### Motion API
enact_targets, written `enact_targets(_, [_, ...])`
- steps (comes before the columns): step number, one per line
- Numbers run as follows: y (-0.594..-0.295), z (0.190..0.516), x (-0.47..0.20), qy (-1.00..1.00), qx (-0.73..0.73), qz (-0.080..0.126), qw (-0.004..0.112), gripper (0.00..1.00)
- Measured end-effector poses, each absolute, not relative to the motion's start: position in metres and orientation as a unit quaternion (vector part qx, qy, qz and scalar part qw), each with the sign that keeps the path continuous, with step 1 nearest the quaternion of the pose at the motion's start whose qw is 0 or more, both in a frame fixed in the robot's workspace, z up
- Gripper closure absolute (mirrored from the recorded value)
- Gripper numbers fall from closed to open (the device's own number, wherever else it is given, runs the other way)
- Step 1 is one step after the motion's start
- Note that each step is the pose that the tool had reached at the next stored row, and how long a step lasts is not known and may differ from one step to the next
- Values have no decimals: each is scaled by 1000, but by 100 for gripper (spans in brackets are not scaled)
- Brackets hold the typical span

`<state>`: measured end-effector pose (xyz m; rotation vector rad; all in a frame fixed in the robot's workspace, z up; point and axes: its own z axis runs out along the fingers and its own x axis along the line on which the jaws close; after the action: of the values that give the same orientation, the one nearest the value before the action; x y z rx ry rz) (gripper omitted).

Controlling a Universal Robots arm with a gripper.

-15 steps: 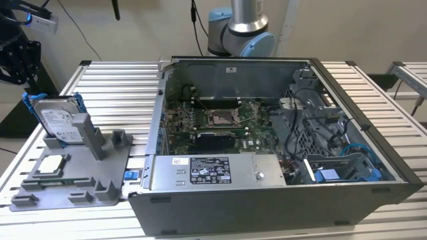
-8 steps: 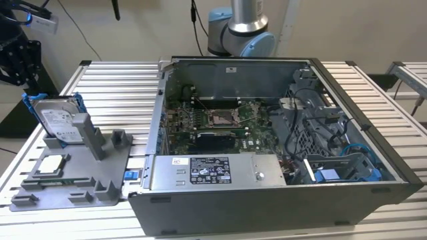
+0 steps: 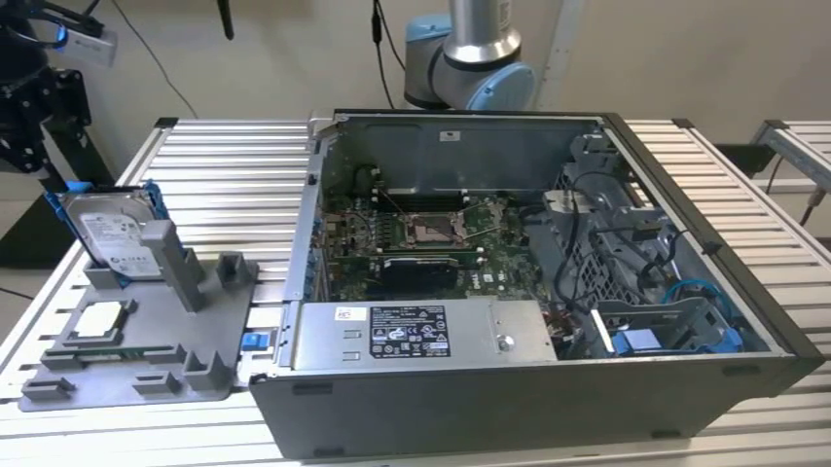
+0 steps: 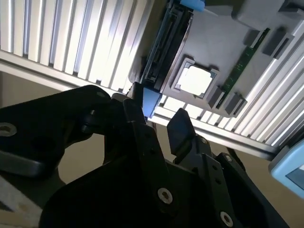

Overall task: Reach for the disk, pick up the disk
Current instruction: 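Pick up the disk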

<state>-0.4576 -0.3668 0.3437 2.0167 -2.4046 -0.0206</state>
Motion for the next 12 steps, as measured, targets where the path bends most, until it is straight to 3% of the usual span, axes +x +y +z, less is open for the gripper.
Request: enact_targets(12, [-361, 336, -458, -765, 643, -7, 2, 0])
